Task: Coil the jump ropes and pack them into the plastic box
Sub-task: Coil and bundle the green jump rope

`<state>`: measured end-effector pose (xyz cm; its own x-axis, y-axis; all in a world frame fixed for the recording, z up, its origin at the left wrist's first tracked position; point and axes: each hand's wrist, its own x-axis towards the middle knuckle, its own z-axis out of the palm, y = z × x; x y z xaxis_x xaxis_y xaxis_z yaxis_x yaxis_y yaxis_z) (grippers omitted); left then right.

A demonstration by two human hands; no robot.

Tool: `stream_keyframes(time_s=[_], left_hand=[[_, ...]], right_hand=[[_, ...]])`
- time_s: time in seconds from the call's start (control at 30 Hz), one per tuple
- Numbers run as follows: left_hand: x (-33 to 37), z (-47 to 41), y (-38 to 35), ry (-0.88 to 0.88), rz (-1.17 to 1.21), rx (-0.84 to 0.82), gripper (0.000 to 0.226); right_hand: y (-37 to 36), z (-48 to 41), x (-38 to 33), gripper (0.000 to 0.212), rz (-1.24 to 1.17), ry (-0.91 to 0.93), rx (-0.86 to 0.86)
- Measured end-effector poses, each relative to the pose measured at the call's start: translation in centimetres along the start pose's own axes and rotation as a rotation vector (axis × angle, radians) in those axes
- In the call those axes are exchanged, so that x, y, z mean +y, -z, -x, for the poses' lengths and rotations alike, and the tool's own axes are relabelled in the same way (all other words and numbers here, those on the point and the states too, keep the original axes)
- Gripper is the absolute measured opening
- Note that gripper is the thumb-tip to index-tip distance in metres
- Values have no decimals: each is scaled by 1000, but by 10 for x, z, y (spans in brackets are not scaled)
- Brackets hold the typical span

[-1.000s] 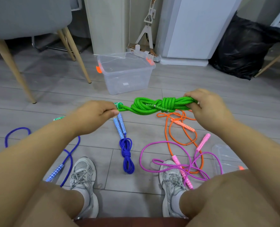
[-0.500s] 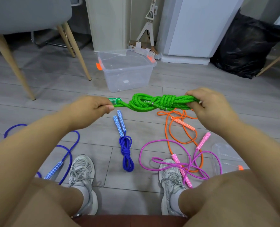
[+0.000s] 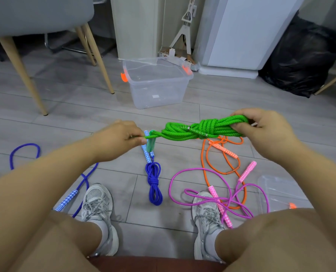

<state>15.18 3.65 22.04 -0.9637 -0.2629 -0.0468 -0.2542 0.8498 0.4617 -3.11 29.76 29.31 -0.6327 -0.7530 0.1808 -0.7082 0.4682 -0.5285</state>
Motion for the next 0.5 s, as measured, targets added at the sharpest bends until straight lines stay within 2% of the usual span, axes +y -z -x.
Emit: stream_keyframes(time_s=[0.27,0.5], left_hand=[[-4,-4,-16,164,-147,-219,33],[-36,-1,-10,301,-342,-506,30]], right_hand=[[-9,-17,-30,23,-198,-59,-87],[-41,-47,-48,7,-67,-151,-326]])
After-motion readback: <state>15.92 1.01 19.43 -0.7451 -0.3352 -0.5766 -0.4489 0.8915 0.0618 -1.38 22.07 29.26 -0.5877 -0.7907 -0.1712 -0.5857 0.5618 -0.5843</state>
